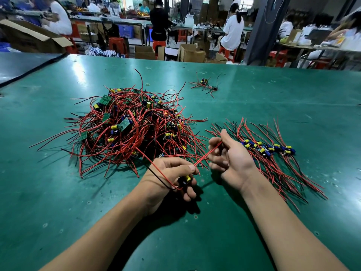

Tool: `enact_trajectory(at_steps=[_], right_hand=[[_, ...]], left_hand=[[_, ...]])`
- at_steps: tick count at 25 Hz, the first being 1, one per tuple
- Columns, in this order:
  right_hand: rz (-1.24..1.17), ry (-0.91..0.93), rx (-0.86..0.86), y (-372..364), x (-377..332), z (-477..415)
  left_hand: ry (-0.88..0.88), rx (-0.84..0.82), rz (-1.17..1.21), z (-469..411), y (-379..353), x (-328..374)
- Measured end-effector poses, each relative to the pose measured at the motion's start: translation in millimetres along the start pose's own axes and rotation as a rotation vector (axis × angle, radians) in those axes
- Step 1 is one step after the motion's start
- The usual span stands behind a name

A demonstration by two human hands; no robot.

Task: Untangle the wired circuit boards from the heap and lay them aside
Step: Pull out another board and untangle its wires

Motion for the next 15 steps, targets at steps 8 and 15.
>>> enact_trajectory(at_steps=[8,15], right_hand=[[0.188,0.076,-0.051,-8,1,5],[0.453,0.094,-0.357,-38,23,23]], left_hand=[[0.002,0.059,0.009,-1,3,0],[-0.050,0.096,0.027,-2,4,2]])
Point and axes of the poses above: each hand's wrist, its own z-axis away from the middle knuckle, its own y-axis out of the back of the hand, x = y × z, the point moved 6 cm from there along -z, towards the middle knuckle, and after that the axes turned 13 degrees about z, right-handed, at the moved point
